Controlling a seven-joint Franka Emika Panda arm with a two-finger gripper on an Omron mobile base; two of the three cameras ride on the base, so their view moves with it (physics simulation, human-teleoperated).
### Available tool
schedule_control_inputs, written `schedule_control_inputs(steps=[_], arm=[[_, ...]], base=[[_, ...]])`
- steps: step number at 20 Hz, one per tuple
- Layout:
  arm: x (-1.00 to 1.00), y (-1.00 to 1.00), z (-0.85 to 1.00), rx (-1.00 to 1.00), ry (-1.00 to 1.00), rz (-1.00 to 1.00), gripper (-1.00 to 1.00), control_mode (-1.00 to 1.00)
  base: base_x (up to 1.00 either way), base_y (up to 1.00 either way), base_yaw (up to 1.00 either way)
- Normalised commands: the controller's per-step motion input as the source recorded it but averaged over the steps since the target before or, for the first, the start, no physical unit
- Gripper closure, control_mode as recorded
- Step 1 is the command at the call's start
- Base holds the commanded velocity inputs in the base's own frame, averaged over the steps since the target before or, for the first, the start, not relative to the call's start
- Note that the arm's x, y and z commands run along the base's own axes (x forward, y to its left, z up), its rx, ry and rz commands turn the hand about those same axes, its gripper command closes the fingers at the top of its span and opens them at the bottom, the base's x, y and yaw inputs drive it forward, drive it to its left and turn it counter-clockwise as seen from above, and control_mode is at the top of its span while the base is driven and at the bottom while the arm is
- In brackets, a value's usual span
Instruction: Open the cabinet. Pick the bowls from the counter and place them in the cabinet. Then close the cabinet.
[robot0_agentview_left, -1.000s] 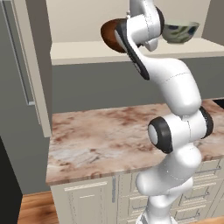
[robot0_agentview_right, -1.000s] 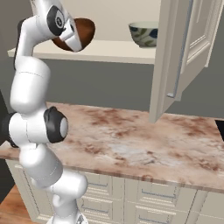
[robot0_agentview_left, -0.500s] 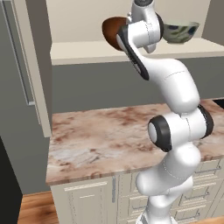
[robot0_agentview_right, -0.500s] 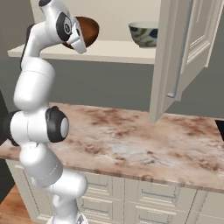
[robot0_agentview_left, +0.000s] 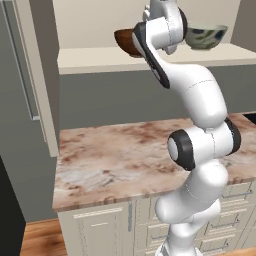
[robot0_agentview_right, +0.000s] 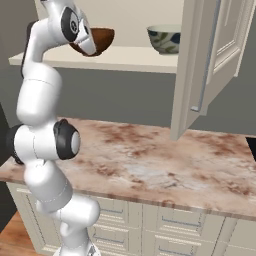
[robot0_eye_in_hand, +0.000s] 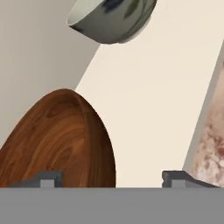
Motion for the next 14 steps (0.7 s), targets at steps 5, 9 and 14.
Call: schedule_control_inputs(steps=[5,9,14], arm=[[-0.27,0.03,0.16,0.00,-0.04,0.00,-1.00,-1.00],[-0.81,0.00,0.01,0.00,-0.02,0.00,-1.00,-1.00],[-1.00,0.03,-0.06,0.00,-0.09,0.00,-1.00,-1.00]], base=[[0.00,0.00,0.00],[0.00,0.00,0.00],[0.00,0.00,0.00]])
